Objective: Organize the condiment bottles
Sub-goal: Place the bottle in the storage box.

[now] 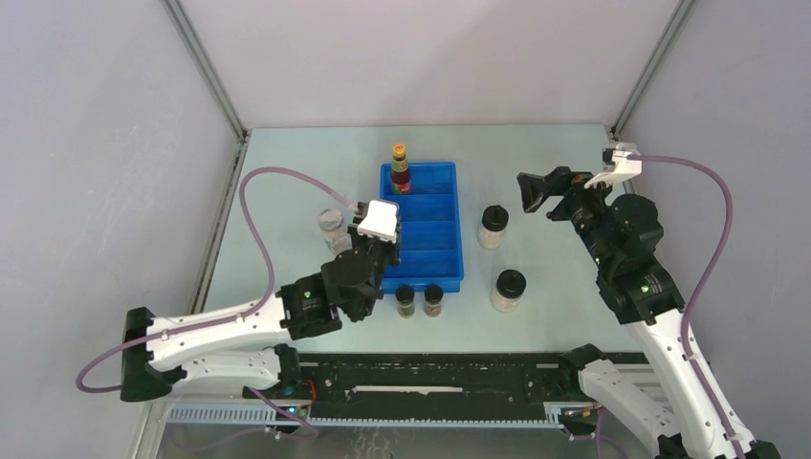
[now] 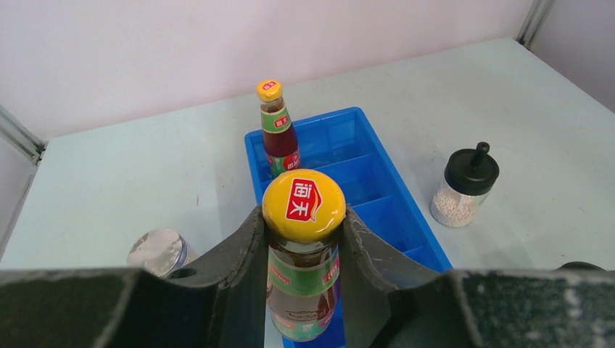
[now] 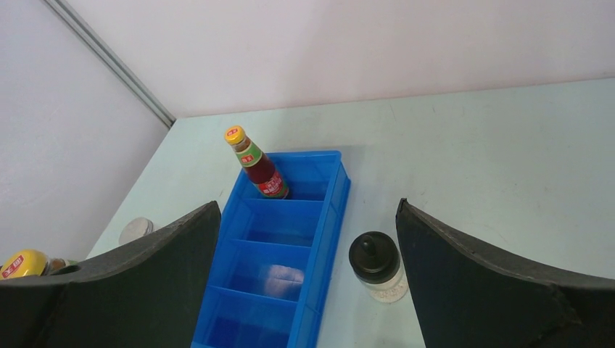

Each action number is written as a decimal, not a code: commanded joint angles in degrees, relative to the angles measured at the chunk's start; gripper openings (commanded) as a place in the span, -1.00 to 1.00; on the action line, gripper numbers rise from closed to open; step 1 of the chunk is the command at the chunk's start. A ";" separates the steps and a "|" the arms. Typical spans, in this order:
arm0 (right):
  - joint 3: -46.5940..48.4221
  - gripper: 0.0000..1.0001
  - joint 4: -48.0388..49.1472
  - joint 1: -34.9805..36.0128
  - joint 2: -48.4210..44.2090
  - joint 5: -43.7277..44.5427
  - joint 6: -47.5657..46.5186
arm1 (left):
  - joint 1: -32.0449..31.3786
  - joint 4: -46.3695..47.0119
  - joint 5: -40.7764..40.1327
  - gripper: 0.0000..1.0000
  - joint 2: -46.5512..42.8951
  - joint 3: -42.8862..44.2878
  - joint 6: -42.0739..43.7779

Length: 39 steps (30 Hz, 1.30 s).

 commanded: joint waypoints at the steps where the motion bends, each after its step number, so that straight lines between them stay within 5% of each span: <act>1: -0.06 0.99 2.98 -1.22 0.80 -0.62 -0.41 | 3.31 5.61 5.94 -1.00 0.78 6.80 0.76; 39: 2.84 0.99 12.43 -8.24 14.75 -3.33 1.79 | 24.53 11.68 35.84 -1.00 25.03 25.64 -7.78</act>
